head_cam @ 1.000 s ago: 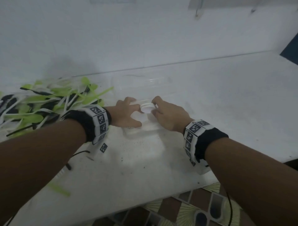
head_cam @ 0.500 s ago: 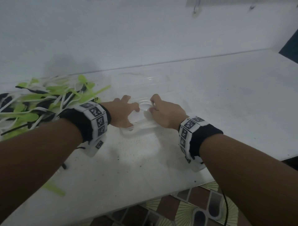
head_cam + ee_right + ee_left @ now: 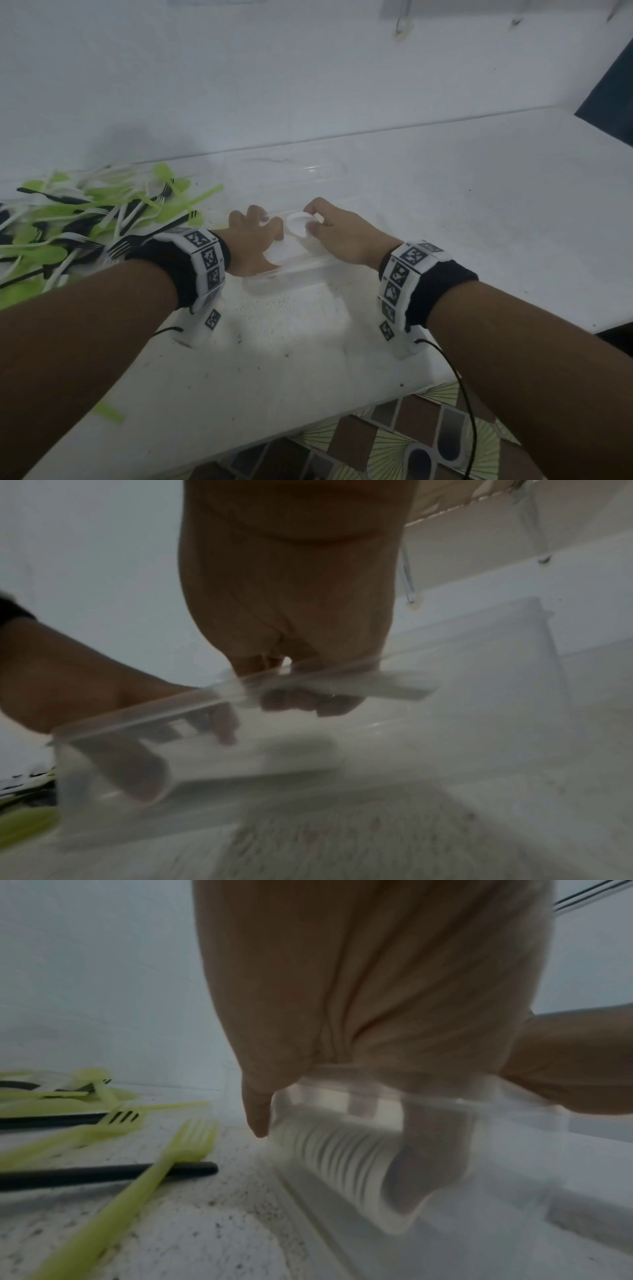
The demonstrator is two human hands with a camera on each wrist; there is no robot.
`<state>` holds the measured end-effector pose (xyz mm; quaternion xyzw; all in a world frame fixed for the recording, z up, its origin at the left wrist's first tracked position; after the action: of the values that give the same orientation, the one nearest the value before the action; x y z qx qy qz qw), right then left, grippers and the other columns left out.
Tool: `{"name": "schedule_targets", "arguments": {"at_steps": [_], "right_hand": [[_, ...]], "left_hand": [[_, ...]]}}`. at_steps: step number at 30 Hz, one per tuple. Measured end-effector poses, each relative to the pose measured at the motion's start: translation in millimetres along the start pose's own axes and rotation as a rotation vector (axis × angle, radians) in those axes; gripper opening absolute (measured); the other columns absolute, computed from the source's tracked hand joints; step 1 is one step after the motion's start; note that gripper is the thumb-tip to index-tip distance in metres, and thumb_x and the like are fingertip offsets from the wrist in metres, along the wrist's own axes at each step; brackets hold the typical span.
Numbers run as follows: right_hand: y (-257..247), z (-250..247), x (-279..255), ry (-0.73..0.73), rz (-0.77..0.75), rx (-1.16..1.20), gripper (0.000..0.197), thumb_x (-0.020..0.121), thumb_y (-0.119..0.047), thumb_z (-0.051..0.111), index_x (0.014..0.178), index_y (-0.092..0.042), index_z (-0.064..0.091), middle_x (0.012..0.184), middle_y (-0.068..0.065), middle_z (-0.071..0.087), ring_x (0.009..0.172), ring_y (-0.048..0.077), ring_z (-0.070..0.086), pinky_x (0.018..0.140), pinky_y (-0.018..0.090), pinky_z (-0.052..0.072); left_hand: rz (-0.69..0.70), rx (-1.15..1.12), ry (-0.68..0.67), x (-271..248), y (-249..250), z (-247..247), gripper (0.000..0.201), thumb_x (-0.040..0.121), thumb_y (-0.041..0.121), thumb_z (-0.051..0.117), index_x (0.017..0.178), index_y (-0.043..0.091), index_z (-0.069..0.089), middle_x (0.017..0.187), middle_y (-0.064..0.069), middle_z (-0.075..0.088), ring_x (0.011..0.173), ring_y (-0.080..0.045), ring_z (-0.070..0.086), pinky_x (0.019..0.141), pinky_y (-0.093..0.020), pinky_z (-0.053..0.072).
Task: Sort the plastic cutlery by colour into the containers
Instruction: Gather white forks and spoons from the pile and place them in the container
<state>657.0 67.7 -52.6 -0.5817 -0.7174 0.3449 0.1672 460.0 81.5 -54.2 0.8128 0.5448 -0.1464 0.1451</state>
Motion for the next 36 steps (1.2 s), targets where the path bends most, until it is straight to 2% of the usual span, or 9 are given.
{"name": "schedule_targets", "arguments": {"at_steps": [4,9,12,16,19,24,28,32,36], "right_hand": [[-1,-5,0,-0.160,-0.119,-0.019,0.015,0.099,-0.027,0.064,0.112,-0.031,0.070,0.106,-0.007,0.070,0.091,0.005,0.061,0.085,0.028,0.047],[-15,-9,1,-0.249,-0.136,-0.103,0.019,0.089,-0.028,0.078,0.104,-0.039,0.080,0.085,-0.017,0.077,0.083,0.000,0.067,0.085,0.023,0.051],[-30,-10,5,-0.287,-0.112,-0.271,0.017,0.085,-0.032,0.079,0.097,-0.044,0.081,0.079,-0.022,0.074,0.084,0.002,0.068,0.088,0.027,0.056],[-40,0,11,-0.283,-0.086,-0.399,0.014,0.076,-0.034,0.081,0.087,-0.042,0.082,0.079,-0.017,0.075,0.083,0.009,0.070,0.086,0.038,0.062],[-42,1,12,-0.276,-0.085,-0.448,0.012,0.078,-0.035,0.084,0.089,-0.037,0.082,0.083,-0.014,0.074,0.083,0.011,0.069,0.084,0.037,0.061],[-47,4,14,-0.268,-0.124,-0.547,0.012,0.081,-0.032,0.083,0.092,-0.029,0.080,0.082,-0.018,0.064,0.081,0.010,0.063,0.075,0.028,0.055],[-46,4,16,-0.269,-0.196,-0.554,0.023,0.084,-0.028,0.081,0.097,-0.017,0.066,0.088,-0.017,0.058,0.076,-0.001,0.052,0.063,0.018,0.038],[-46,3,18,-0.278,-0.173,-0.512,0.018,0.082,-0.028,0.081,0.084,-0.016,0.067,0.084,-0.013,0.063,0.077,0.007,0.059,0.070,0.023,0.047],[-53,5,17,-0.284,-0.177,-0.500,0.010,0.083,-0.022,0.077,0.083,-0.016,0.069,0.083,-0.008,0.066,0.078,0.012,0.062,0.074,0.026,0.051]], "left_hand": [[0.006,-0.032,0.016,-4,1,-1,0.060,0.089,0.054,0.068,0.133,0.027,0.038,0.152,-0.008,0.013,0.136,-0.035,0.022,0.110,-0.053,0.035],[-0.008,-0.028,0.023,-5,3,-3,0.061,0.088,0.051,0.068,0.137,0.029,0.039,0.152,-0.006,0.014,0.138,-0.035,0.021,0.106,-0.050,0.038],[-0.013,-0.046,0.036,-5,2,-3,0.058,0.088,0.050,0.068,0.134,0.029,0.040,0.152,-0.006,0.014,0.139,-0.034,0.020,0.108,-0.050,0.037],[0.000,-0.071,0.050,-5,2,-2,0.059,0.087,0.053,0.069,0.134,0.028,0.041,0.153,-0.007,0.015,0.140,-0.034,0.021,0.109,-0.049,0.034],[0.010,-0.090,0.040,-5,-2,-4,0.061,0.086,0.053,0.071,0.135,0.030,0.043,0.155,-0.005,0.015,0.141,-0.034,0.021,0.112,-0.050,0.033],[0.027,-0.153,-0.092,-3,-14,-17,0.063,0.084,0.044,0.077,0.139,0.041,0.045,0.159,-0.001,0.013,0.145,-0.033,0.023,0.121,-0.050,0.022],[0.025,-0.143,-0.119,0,-12,-23,0.062,0.085,0.044,0.076,0.139,0.031,0.045,0.159,-0.002,0.015,0.144,-0.032,0.028,0.120,-0.045,0.024],[0.033,-0.197,-0.130,1,-12,-25,0.059,0.088,0.041,0.075,0.138,0.028,0.046,0.158,-0.001,0.015,0.143,-0.029,0.031,0.116,-0.037,0.026],[0.040,-0.274,-0.138,2,-10,-25,0.060,0.090,0.033,0.075,0.142,0.023,0.047,0.155,-0.002,0.018,0.142,-0.028,0.033,0.114,-0.035,0.030]]}}
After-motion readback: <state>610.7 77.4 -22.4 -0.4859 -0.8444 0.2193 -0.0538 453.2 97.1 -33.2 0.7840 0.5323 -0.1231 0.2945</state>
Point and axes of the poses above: each hand's wrist, its own x-axis towards the middle knuckle, its own z-axis out of the palm, y = z × x, the point moved 2 cm from there along x, towards the middle knuckle
